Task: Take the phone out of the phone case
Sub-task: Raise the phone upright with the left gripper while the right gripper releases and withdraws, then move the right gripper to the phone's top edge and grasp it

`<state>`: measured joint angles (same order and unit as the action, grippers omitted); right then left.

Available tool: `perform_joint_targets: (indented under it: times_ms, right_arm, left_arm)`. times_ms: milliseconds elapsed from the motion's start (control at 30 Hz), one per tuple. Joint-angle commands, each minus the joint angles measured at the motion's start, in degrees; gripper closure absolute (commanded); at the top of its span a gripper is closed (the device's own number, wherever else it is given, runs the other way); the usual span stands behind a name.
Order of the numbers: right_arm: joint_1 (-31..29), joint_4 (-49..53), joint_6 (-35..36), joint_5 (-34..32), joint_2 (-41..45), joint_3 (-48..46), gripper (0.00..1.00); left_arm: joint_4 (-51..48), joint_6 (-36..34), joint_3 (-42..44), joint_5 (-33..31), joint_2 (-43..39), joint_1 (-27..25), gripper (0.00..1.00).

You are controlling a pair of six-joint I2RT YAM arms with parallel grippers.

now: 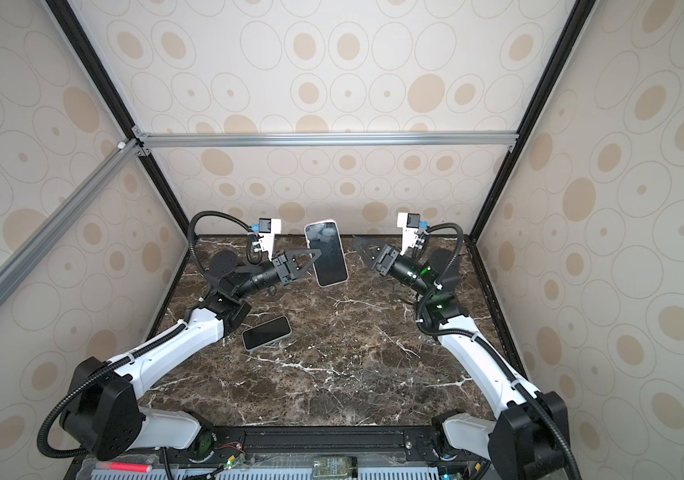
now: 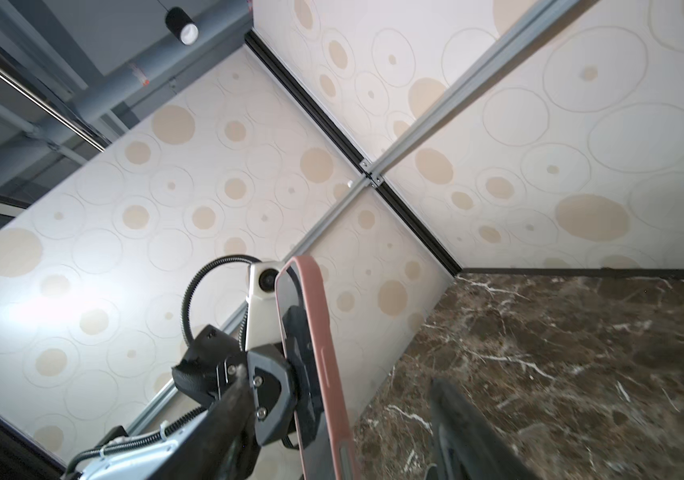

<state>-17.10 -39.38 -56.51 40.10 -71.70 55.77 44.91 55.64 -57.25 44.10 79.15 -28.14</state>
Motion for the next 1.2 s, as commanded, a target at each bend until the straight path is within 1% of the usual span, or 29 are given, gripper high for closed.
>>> perform_joint_targets:
  times_ms: [0,133,300,367,467,633,833,1033,1167]
  right_arm:
    - [0.18,-12.88,-8.67,1.06,-3.40,4.36,0.35]
    - [-0.55,-12.41,-8.79,3.58,-6.19,9.61,0.35]
    - [-2.01,-10.89,-7.64,4.62,-7.13,11.89,0.30]
    - [-1.99,-9.72,-7.71,5.20,-7.18,12.50,0.30]
    - [-2.34,-7.95,-7.88,7.98,-7.65,14.29,0.31]
    - [-3.08,-6.80,-8.11,8.95,-8.30,15.16,0.36]
    - [-3.94,-7.84,-9.63,9.39,-9.38,16.27,0.43]
    - [-4.28,-12.29,-14.56,7.71,-10.34,16.18,0.53]
    - [-4.93,-13.37,-16.94,7.19,-10.91,16.35,0.56]
  left_arm:
    - [8.98,2.61,-3.61,1.12,-1.87,-0.55,1.00]
    - [9.96,2.72,-3.58,1.57,-1.72,-0.89,1.00]
    - [11.00,2.62,-3.66,2.42,-1.81,-1.11,1.00]
    - [11.81,2.95,-3.57,2.88,-1.77,-1.21,1.00]
    - [13.07,3.64,-3.31,3.18,-1.80,-1.30,1.00]
    - [13.76,3.82,-3.39,3.70,-1.67,-1.42,1.00]
    - [14.22,4.08,-3.64,4.48,-1.37,-1.94,1.00]
    - [14.20,3.96,-3.50,4.64,-1.20,-2.24,1.00]
    - [14.17,3.87,-3.30,4.46,-1.23,-2.40,1.00]
